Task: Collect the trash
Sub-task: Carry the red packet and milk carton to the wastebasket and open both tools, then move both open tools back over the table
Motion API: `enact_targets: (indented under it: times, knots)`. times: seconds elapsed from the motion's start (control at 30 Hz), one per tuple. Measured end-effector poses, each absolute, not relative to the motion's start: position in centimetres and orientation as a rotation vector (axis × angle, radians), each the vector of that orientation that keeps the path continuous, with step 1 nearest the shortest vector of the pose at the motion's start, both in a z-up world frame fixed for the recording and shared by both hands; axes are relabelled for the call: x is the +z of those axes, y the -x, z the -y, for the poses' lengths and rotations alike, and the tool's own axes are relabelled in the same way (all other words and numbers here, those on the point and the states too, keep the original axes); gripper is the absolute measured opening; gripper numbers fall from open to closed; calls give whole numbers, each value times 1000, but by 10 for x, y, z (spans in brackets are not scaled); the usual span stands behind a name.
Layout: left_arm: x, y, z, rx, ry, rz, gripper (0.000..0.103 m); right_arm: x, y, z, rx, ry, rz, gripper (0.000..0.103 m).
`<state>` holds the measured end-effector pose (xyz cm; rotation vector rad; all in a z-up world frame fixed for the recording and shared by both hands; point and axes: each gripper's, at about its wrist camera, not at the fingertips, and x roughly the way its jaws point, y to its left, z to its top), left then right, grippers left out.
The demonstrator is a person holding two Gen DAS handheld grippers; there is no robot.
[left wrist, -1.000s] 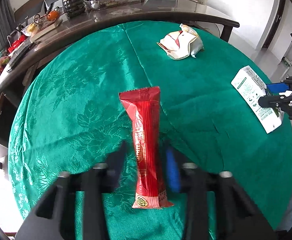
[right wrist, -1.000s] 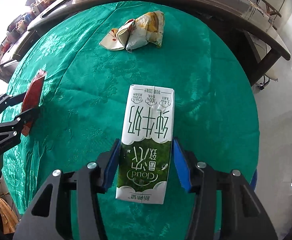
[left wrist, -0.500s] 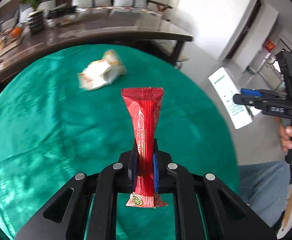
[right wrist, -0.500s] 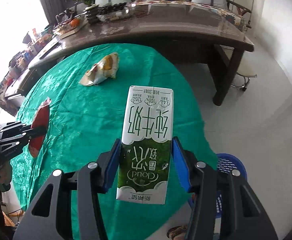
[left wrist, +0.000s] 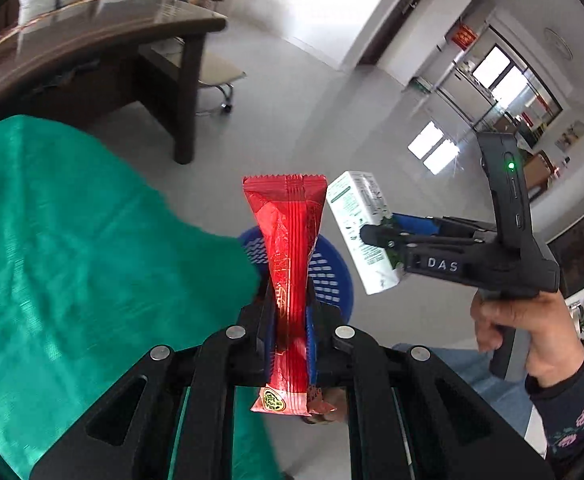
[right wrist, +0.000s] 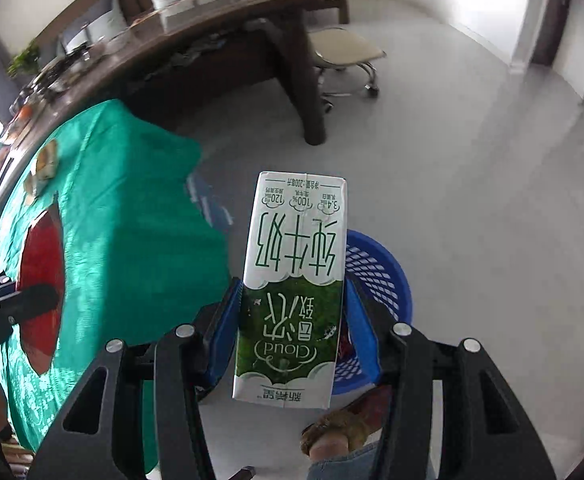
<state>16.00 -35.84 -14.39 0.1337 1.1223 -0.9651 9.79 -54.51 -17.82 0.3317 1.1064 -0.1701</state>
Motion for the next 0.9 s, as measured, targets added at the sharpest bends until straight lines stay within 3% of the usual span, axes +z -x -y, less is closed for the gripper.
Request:
enact_targets:
  times: [0.23, 0.5, 0.53, 0.57, 0.6, 0.63, 0.8, 0.9]
  knots:
    - [-183, -167, 436, -968, -168, -1183, 12, -204, -86, 593, -191, -495, -1070, 50]
    - [-215, -173, 467, -947, -182, -1217, 14, -222, -79, 622, -189, -595, -1053, 51]
    - [-218, -175, 470, -941, -183, -1215, 34, -222, -79, 624, -187, -588, -1052, 52]
    - [-221, -175, 472, -925, -184, -1211, 66, -225, -81, 626, -182, -589, -1050, 54]
    - [-220, -177, 472, -905, -183, -1201, 76, -228, -82, 628, -167, -606, -1048, 75]
    - [-218, -178, 470, -887, -178, -1178, 77, -232, -84, 631, -160, -622, -1044, 86]
    - [-203, -174, 460, -890, -197, -1143, 78, -226, -81, 637, -174, -635, -1013, 86]
    - [-179, -161, 434, -879, -209, -1075, 86, -215, -75, 638, -213, -609, -978, 86]
